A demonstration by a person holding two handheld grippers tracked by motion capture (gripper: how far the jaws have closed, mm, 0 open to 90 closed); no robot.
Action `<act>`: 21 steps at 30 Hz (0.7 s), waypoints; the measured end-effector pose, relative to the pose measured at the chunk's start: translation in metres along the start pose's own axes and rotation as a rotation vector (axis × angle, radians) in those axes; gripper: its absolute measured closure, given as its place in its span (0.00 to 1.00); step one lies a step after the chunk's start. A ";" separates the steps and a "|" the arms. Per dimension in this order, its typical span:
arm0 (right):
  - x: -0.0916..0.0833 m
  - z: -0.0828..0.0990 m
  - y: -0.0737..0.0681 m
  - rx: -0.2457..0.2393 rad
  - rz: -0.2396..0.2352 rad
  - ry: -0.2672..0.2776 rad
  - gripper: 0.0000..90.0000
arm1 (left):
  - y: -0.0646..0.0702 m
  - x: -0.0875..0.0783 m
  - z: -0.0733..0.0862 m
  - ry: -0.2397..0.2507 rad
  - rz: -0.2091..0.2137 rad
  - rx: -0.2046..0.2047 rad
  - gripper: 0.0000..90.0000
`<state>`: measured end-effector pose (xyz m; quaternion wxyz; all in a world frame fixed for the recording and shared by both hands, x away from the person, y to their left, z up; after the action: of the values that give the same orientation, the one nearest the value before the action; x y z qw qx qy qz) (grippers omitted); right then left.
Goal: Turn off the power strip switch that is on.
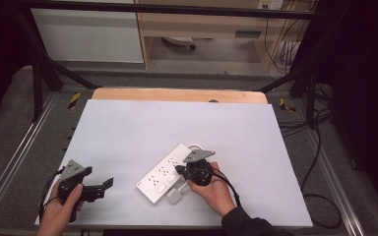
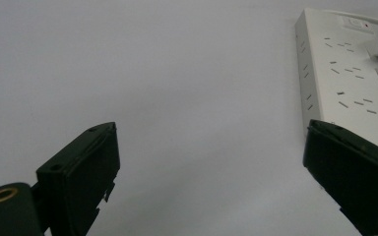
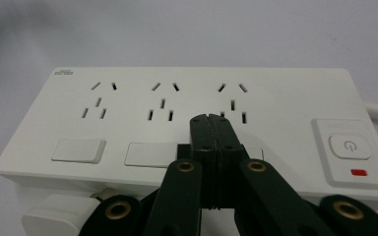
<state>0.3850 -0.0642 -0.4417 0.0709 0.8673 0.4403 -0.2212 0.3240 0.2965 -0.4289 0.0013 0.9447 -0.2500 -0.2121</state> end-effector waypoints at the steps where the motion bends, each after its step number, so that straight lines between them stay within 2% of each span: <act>1: 0.000 0.000 0.000 -0.001 0.000 0.001 1.00 | 0.000 0.000 0.000 0.000 0.000 0.000 0.08; 14: 0.001 0.001 -0.001 -0.003 -0.008 0.000 1.00 | 0.000 0.000 0.000 -0.001 -0.001 0.000 0.08; 21: 0.005 0.001 -0.005 -0.021 -0.012 -0.007 1.00 | 0.000 0.000 0.000 -0.002 0.000 -0.001 0.08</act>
<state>0.3831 -0.0584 -0.4443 0.0805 0.8631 0.4474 -0.2200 0.3239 0.2968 -0.4290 0.0018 0.9446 -0.2498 -0.2130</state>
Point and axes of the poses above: each handheld gripper's, and its own axes: x roughly forward along the jaws, z roughly out of its underside, y roughly to its right, the point moved 1 cm from there along x, roughly forward along the jaws, and after that the axes turned 11 degrees about y, right-handed, at the moved point
